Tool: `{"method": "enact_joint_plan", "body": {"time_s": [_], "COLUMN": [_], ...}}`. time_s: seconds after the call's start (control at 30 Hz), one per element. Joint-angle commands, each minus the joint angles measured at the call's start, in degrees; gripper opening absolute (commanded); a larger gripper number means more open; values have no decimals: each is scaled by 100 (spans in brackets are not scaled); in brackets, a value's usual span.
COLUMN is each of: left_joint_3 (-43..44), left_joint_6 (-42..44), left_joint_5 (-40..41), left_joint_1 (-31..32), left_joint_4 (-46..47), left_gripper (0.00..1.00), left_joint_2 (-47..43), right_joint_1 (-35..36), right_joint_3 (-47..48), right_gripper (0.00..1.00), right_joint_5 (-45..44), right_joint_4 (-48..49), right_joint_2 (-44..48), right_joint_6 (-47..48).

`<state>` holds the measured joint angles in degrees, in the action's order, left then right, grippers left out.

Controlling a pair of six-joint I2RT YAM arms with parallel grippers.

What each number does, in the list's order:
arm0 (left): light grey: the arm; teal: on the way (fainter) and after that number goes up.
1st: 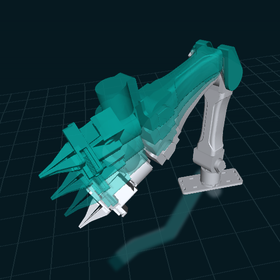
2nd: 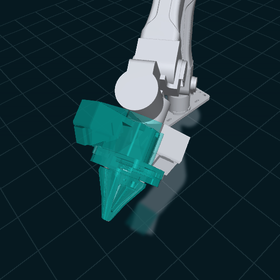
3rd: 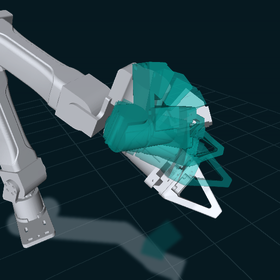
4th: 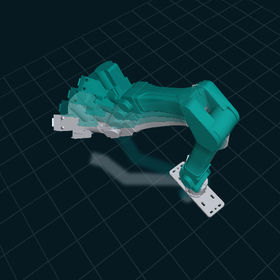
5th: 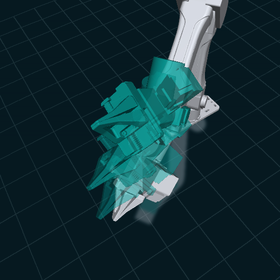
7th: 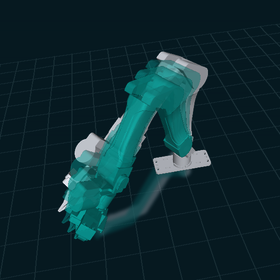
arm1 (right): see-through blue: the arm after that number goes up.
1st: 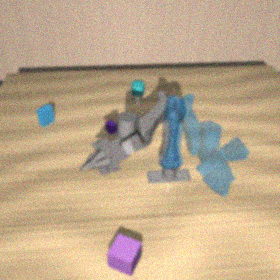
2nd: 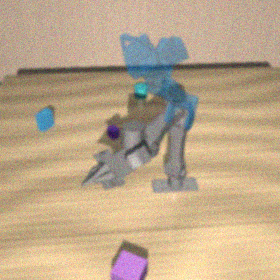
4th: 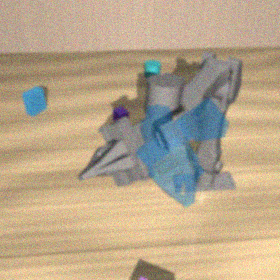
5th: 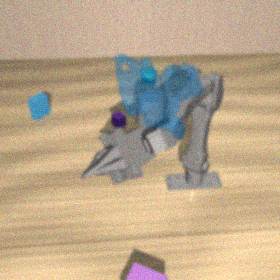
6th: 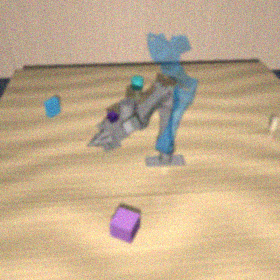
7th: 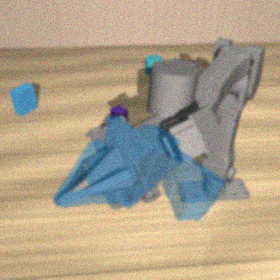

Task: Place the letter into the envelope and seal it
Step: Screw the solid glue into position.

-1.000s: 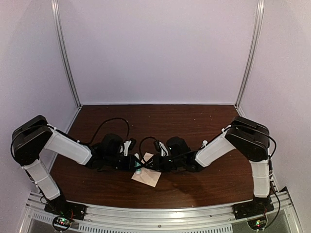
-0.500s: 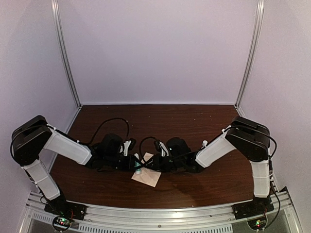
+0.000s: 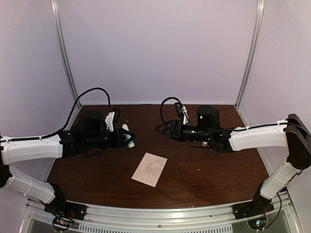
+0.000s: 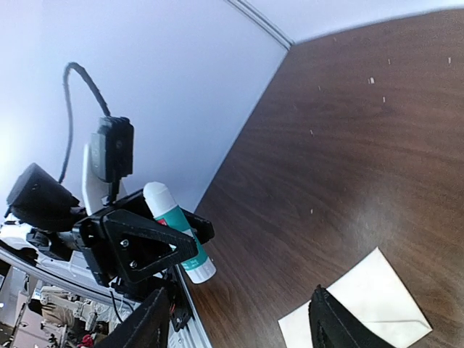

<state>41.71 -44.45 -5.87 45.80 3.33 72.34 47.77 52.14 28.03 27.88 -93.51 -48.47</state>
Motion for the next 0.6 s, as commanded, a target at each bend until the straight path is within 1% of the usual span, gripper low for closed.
{"method": "enact_joint_plan", "body": {"time_s": [0.0,0.07,0.13,0.23,0.37,0.47,0.57], "left_joint_3": [232,288,403,644,1027,1346,1646], "left_joint_6": [157,201,286,435,638,709,806], "left_joint_5": [47,-168,-519,-1032,-1491,-1816,-1977], "left_joint_1": [-3,12,43,234,607,858,1119], "left_joint_4": [-303,-224,-20,292,753,967,1035], "left_gripper": [2,3,3,3,4,4,4], "left_joint_2": [-550,-793,-943,-971,-827,-622,-392], "right_joint_1": [-85,-84,-84,-71,136,464,753], "right_joint_3": [-324,-456,-577,-675,-624,-414,-209], "right_gripper": [68,69,72,74,75,75,72], "right_joint_5": [-157,-101,159,903,1678,1821,1909], "right_joint_4": [-666,-698,-570,-157,487,538,592], "right_joint_2": [956,1394,1795,2148,2246,2155,1961], "right_joint_6": [812,999,1105,1030,655,665,672]}}
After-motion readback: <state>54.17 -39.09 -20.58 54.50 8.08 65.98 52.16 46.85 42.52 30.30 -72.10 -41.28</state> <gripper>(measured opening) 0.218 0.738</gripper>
